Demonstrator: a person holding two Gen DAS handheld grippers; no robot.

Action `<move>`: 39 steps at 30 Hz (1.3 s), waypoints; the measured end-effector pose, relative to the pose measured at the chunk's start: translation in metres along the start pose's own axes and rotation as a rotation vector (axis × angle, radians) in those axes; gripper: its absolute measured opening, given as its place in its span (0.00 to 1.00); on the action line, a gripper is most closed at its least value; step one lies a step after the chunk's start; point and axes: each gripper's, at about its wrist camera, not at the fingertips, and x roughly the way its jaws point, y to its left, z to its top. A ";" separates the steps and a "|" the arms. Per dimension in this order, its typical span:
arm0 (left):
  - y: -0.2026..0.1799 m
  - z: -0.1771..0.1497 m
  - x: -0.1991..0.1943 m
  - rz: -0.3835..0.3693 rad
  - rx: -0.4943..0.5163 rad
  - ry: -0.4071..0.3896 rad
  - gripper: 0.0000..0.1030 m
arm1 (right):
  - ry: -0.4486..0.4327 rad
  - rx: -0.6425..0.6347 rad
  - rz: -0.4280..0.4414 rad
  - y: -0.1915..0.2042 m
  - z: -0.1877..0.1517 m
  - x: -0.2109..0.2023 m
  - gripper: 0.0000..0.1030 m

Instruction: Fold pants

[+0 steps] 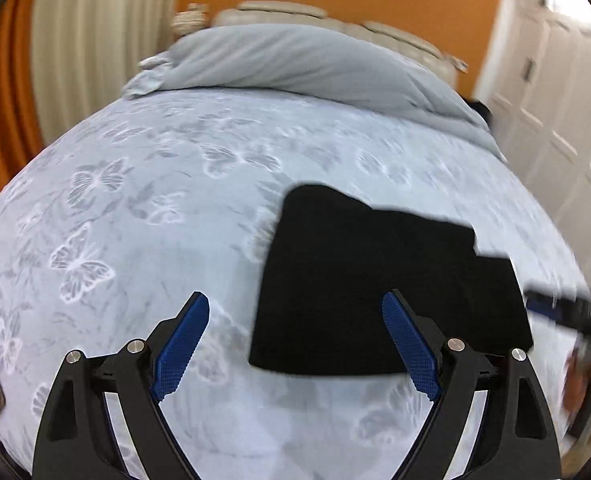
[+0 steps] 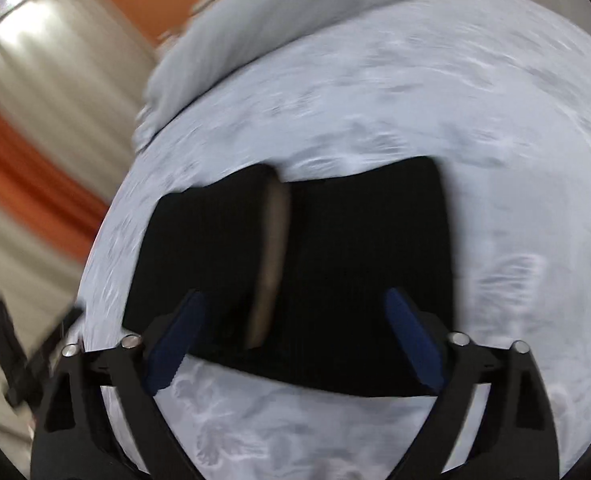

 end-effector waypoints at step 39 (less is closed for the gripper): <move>-0.011 -0.018 0.108 -0.411 -0.308 0.360 0.21 | -0.104 0.194 0.075 -0.063 0.000 -0.048 0.30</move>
